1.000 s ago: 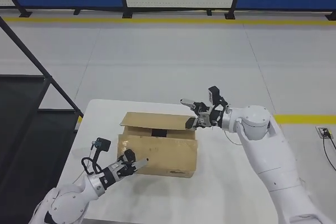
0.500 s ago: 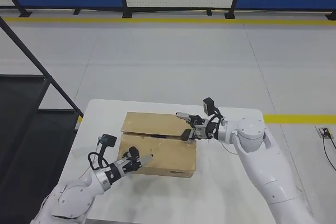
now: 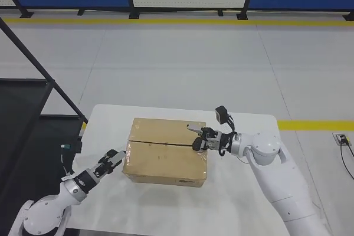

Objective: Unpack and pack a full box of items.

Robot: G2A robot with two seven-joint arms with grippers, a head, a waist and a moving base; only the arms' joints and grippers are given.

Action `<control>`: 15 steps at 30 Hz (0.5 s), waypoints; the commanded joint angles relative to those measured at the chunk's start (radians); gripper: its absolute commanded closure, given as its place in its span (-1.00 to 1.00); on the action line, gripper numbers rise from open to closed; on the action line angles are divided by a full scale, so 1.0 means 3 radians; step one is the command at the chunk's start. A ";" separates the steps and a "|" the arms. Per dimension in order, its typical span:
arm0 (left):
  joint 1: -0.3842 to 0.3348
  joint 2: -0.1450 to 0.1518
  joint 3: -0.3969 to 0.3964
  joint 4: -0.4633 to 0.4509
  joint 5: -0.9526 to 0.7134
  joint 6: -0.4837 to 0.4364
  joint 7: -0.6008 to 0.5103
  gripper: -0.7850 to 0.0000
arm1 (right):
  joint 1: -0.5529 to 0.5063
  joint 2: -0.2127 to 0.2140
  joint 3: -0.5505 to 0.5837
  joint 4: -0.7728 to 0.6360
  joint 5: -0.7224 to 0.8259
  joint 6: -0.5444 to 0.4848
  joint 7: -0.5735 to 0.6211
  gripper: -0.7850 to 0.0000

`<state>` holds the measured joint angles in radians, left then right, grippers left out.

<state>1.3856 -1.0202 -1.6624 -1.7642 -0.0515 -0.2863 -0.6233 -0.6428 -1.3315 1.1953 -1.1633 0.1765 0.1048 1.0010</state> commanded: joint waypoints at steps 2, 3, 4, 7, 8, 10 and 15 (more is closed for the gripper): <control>0.0111 0.0012 -0.0174 0.0070 -0.0077 0.0026 -0.0011 -1.00 | -0.0001 0.0001 0.0000 -0.0002 -0.0004 -0.0005 -0.0003 -1.00; 0.0111 0.0012 -0.0174 0.0070 -0.0077 0.0026 -0.0011 -1.00 | -0.0001 0.0001 0.0000 -0.0002 -0.0004 -0.0005 -0.0003 -1.00; 0.0111 0.0012 -0.0174 0.0070 -0.0077 0.0026 -0.0011 -1.00 | -0.0001 0.0001 0.0000 -0.0002 -0.0004 -0.0005 -0.0003 -1.00; 0.0111 0.0012 -0.0174 0.0070 -0.0077 0.0026 -0.0011 -1.00 | -0.0001 0.0001 0.0000 -0.0002 -0.0004 -0.0005 -0.0003 -1.00; 0.0111 0.0012 -0.0174 0.0070 -0.0077 0.0026 -0.0011 -1.00 | -0.0001 0.0001 0.0000 -0.0002 -0.0004 -0.0005 -0.0003 -1.00; 0.0111 0.0012 -0.0174 0.0070 -0.0077 0.0026 -0.0011 -1.00 | -0.0001 0.0001 0.0000 -0.0002 -0.0004 -0.0005 -0.0003 -1.00; 0.0092 -0.0010 -0.0067 0.0167 -0.0124 0.0213 0.0171 -1.00 | -0.0040 -0.0003 -0.0012 -0.0036 0.0004 -0.0005 -0.0087 -1.00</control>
<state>1.4164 -1.0198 -1.7004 -1.7287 -0.0826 -0.2553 -0.6041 -0.6456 -1.3315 1.1946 -1.1660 0.1755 0.1034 0.9967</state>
